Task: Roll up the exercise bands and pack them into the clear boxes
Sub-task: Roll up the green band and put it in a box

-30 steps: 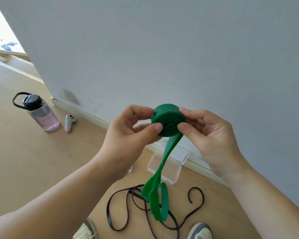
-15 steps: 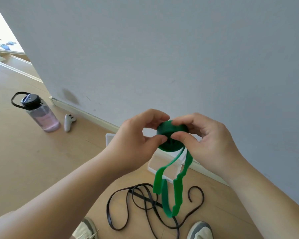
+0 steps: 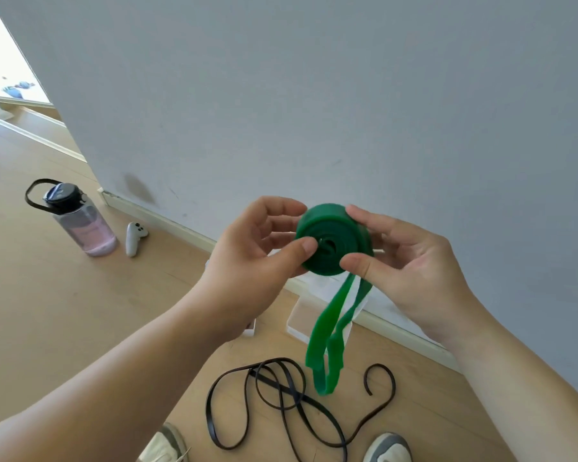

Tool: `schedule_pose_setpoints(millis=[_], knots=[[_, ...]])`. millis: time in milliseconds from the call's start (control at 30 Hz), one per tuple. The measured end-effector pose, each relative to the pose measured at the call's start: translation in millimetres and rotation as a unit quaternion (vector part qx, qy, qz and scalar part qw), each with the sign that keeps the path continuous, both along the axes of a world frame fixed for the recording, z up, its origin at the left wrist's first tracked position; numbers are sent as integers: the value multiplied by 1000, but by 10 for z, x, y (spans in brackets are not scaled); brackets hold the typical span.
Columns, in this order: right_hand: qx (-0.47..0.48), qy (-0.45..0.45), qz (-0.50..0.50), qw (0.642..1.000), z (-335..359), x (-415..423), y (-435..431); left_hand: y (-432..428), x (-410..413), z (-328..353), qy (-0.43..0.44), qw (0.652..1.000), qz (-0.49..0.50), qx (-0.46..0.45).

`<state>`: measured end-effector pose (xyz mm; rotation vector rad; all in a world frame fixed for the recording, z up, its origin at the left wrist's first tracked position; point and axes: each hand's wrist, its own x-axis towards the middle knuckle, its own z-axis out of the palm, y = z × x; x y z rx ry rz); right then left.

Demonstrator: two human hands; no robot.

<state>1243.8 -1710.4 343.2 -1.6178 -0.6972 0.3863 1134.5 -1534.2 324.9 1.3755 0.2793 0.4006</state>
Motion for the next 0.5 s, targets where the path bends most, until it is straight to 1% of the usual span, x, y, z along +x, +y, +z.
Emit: schedule_pose_setpoints(millis=[33,67,100,133,167,200,233,267,333,400,433,500], knots=[[5,-7,8,1000,-4,-21,0,-11,-4,6,-12,998,-6,-67],[3,-24,8,1000,-17,-40,-3,-26,-9,6,-14,994,-12,-111],[-8,-53,2,999,-33,-53,-11,-48,-9,1,-5,991,-18,-130],[-28,-83,-5,996,-52,-52,-20,-62,-9,-12,12,995,-17,-102],[-52,-108,-10,993,-67,-41,-30,-62,-10,-24,34,999,-5,-16],[-75,-126,-11,989,-79,-24,-35,-56,-12,-38,51,994,13,92],[-93,-138,-4,986,-87,-10,-41,-51,-18,-49,52,982,26,182],[-106,-147,9,983,-97,-6,-41,-48,-24,-53,37,971,26,234],[-118,-163,33,979,-110,-37,-31,-46,-35,-72,24,958,-4,287],[-114,-178,33,977,-113,-70,-26,-56,-36,-95,38,942,-29,333],[-106,-174,25,979,-112,-67,-25,-63,-33,-102,39,940,-36,338],[-76,-124,1,989,-99,-25,-39,-83,-28,-86,29,951,-32,305]])
